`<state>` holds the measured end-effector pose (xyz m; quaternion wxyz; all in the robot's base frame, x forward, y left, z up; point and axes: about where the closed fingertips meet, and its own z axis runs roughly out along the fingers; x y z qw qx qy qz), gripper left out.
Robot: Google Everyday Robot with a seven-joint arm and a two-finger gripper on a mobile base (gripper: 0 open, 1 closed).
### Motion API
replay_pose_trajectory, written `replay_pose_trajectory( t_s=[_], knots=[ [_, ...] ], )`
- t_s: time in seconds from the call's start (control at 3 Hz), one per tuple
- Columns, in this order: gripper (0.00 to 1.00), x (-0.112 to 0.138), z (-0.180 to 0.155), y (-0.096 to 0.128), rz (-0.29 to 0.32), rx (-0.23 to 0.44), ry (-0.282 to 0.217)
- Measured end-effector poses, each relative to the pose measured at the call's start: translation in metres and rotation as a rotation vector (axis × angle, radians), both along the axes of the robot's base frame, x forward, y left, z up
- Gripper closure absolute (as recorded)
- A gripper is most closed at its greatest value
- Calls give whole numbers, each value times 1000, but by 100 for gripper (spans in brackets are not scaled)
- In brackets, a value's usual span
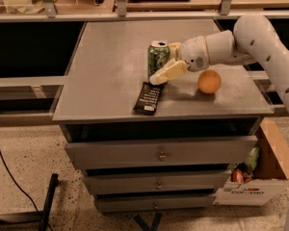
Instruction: Move green can near rxbar chocolate
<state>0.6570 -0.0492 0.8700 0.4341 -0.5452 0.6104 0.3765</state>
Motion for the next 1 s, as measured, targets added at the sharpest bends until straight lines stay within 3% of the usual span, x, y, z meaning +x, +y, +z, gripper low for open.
replay_pose_trajectory(
  t_s=[0.33,0.67,1.0],
  knots=[
    [0,0,1,-7,-6,-10,4],
    [0,3,5,-32,-34,-56,-4],
    [0,3,5,-32,-33,-57,-4]
  ],
)
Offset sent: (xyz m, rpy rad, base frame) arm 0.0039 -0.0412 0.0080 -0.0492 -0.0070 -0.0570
